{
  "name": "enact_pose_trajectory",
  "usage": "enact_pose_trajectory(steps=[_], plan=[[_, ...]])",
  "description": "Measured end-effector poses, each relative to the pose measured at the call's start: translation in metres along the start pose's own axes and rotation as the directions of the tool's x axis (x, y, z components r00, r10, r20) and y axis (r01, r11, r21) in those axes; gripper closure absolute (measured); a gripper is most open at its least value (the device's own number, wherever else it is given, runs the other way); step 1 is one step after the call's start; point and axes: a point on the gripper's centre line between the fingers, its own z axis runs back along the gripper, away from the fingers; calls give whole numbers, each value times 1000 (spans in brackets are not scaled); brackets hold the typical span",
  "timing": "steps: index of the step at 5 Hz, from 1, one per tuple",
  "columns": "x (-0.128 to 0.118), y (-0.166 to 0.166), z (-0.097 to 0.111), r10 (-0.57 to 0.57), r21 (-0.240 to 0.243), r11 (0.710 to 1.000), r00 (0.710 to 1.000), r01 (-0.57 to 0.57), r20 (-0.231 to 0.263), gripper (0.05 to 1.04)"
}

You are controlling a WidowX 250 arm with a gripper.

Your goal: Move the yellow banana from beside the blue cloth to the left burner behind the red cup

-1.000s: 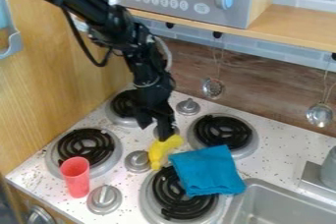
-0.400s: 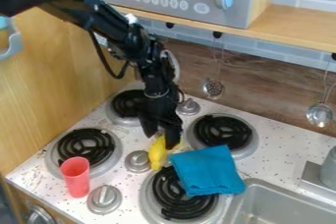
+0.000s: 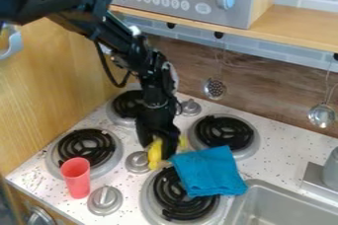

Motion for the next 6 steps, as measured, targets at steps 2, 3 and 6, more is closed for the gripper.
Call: enact_pose_trajectory(steps=[2, 3, 6], plan=[[-3, 1, -10, 4, 15, 1000, 1000, -5, 13, 360], [-3, 2, -7, 11, 5, 1000, 999, -11, 31, 489], [4, 48, 60, 190, -81, 980, 970, -180, 150, 491]])
